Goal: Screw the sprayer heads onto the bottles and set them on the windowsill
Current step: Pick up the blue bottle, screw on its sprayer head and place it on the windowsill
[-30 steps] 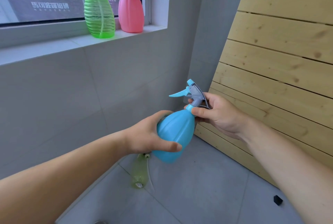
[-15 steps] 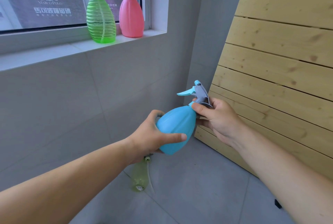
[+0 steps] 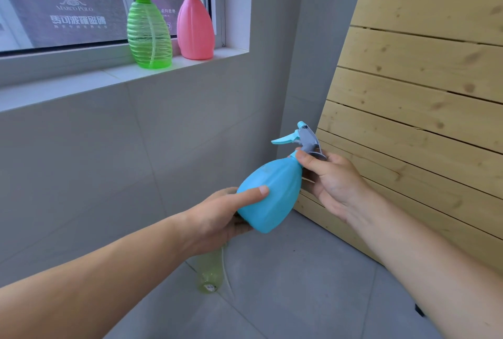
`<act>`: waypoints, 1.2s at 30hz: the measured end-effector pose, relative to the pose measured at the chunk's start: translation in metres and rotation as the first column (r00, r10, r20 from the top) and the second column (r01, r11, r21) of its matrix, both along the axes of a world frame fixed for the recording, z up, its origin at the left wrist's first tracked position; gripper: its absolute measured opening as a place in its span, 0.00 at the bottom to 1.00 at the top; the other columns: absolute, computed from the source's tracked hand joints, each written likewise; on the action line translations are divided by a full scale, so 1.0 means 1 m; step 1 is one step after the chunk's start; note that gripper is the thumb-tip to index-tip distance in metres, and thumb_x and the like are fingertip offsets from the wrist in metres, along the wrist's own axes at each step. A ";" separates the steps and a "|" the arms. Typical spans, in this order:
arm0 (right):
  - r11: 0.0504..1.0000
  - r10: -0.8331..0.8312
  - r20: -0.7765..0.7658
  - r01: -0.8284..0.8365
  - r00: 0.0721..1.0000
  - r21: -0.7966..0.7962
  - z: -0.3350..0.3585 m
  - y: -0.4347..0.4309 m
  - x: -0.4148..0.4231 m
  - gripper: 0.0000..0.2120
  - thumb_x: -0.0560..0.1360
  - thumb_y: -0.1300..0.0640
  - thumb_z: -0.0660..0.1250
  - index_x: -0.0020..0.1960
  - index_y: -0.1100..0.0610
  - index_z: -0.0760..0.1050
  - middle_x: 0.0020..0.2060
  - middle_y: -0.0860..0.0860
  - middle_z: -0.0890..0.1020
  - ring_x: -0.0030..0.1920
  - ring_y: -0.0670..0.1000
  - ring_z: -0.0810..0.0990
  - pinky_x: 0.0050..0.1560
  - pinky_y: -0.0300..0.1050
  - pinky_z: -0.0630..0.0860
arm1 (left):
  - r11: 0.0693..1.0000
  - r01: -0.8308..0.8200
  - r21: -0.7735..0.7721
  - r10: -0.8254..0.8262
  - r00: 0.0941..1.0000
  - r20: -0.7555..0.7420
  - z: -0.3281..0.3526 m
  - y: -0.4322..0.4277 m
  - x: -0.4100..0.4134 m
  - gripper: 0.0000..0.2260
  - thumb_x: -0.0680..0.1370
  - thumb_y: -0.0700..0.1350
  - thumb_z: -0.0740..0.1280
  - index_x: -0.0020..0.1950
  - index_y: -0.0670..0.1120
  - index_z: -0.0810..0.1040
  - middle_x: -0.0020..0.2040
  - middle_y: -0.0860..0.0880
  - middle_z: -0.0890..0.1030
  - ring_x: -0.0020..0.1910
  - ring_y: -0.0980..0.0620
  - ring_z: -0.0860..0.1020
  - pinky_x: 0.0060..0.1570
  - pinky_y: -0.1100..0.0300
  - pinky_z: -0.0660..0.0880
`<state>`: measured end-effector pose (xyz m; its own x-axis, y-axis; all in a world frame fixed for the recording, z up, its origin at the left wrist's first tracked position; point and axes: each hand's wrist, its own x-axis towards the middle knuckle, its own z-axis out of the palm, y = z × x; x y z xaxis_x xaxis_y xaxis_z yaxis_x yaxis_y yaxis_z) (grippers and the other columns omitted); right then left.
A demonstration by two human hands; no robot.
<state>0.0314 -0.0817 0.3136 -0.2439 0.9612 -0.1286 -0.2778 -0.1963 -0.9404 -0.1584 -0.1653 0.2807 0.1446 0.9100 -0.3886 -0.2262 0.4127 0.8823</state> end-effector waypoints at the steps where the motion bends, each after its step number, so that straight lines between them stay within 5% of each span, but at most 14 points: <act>1: 1.000 -0.003 -0.001 0.003 1.000 0.002 -0.001 -0.001 -0.001 0.08 0.75 0.64 0.69 0.54 0.60 0.80 0.46 0.57 0.84 0.46 0.56 0.83 0.55 0.55 0.81 | 1.000 -0.012 0.009 0.012 1.000 -0.016 0.001 -0.002 0.002 0.33 0.66 0.53 0.82 0.67 0.45 0.76 0.61 0.45 0.84 0.55 0.47 0.86 0.54 0.49 0.83; 6: 0.999 -0.038 -0.033 0.039 0.999 0.021 0.002 0.000 -0.005 0.07 0.76 0.64 0.68 0.53 0.62 0.79 0.46 0.57 0.83 0.46 0.55 0.83 0.55 0.54 0.81 | 0.935 -0.095 0.341 0.249 0.862 -0.442 0.005 -0.004 0.014 0.42 0.62 0.49 0.85 0.69 0.55 0.65 0.58 0.52 0.76 0.51 0.54 0.82 0.36 0.67 0.79; 8: 0.998 -0.055 -0.058 0.056 0.997 0.019 0.006 0.002 -0.003 0.08 0.76 0.64 0.68 0.55 0.62 0.78 0.46 0.57 0.83 0.46 0.55 0.83 0.56 0.55 0.81 | 0.942 -0.115 0.317 0.204 0.942 -0.264 0.004 -0.001 0.013 0.43 0.63 0.58 0.82 0.73 0.54 0.66 0.63 0.51 0.79 0.56 0.53 0.83 0.44 0.63 0.82; 10: 0.998 -0.061 -0.079 0.062 0.995 0.013 0.008 0.004 -0.001 0.08 0.75 0.65 0.68 0.55 0.62 0.78 0.46 0.57 0.83 0.46 0.55 0.83 0.56 0.55 0.80 | 0.977 -0.135 0.164 0.139 0.990 -0.009 0.006 0.002 0.009 0.33 0.70 0.63 0.74 0.71 0.50 0.74 0.64 0.48 0.83 0.59 0.49 0.84 0.56 0.54 0.82; 13: 0.999 -0.035 -0.089 0.037 0.995 0.023 0.008 0.002 0.000 0.06 0.75 0.65 0.68 0.52 0.61 0.79 0.45 0.56 0.83 0.45 0.54 0.83 0.56 0.53 0.80 | 0.999 -0.034 0.001 0.034 0.989 0.142 0.004 0.002 0.000 0.27 0.72 0.63 0.72 0.67 0.51 0.80 0.62 0.42 0.85 0.57 0.42 0.85 0.56 0.47 0.81; 16: 0.999 -0.031 -0.082 0.033 0.996 0.030 0.007 0.001 -0.001 0.05 0.76 0.64 0.68 0.51 0.61 0.80 0.43 0.56 0.83 0.43 0.53 0.83 0.55 0.52 0.80 | 0.999 0.000 0.048 -0.002 0.999 0.055 0.004 -0.001 0.003 0.28 0.70 0.57 0.77 0.67 0.48 0.77 0.61 0.41 0.84 0.53 0.44 0.86 0.49 0.50 0.84; 20: 0.999 -0.030 -0.094 0.034 0.995 0.033 0.008 0.001 -0.002 0.05 0.76 0.64 0.68 0.51 0.61 0.80 0.42 0.55 0.84 0.44 0.53 0.84 0.52 0.50 0.82 | 0.930 -0.098 0.354 0.247 0.880 -0.406 0.007 -0.002 0.009 0.33 0.66 0.47 0.83 0.63 0.51 0.67 0.57 0.47 0.80 0.46 0.54 0.84 0.38 0.65 0.80; 23: 0.999 -0.026 -0.117 0.031 0.993 0.039 0.011 0.001 -0.002 0.03 0.75 0.64 0.68 0.48 0.61 0.81 0.40 0.54 0.84 0.43 0.53 0.83 0.52 0.48 0.81 | 0.967 -0.065 0.247 0.105 0.983 -0.150 0.006 0.000 0.004 0.34 0.66 0.56 0.81 0.67 0.49 0.72 0.62 0.45 0.83 0.53 0.52 0.86 0.46 0.59 0.82; 27: 0.999 0.047 -0.136 -0.043 0.990 0.028 0.011 -0.001 -0.001 0.06 0.76 0.62 0.67 0.52 0.62 0.79 0.47 0.58 0.84 0.48 0.55 0.83 0.57 0.50 0.79 | 0.995 0.069 0.079 -0.078 0.989 0.124 0.007 0.000 -0.005 0.28 0.71 0.62 0.70 0.68 0.51 0.80 0.61 0.45 0.85 0.55 0.46 0.85 0.49 0.52 0.82; 36: 0.998 0.016 -0.148 -0.007 0.989 0.064 0.014 -0.001 -0.005 0.05 0.76 0.63 0.66 0.51 0.62 0.78 0.45 0.58 0.84 0.47 0.54 0.83 0.56 0.49 0.80 | 0.948 -0.043 0.315 0.094 0.984 -0.149 0.010 0.002 0.001 0.22 0.70 0.51 0.76 0.63 0.49 0.81 0.55 0.48 0.88 0.52 0.51 0.87 0.46 0.60 0.82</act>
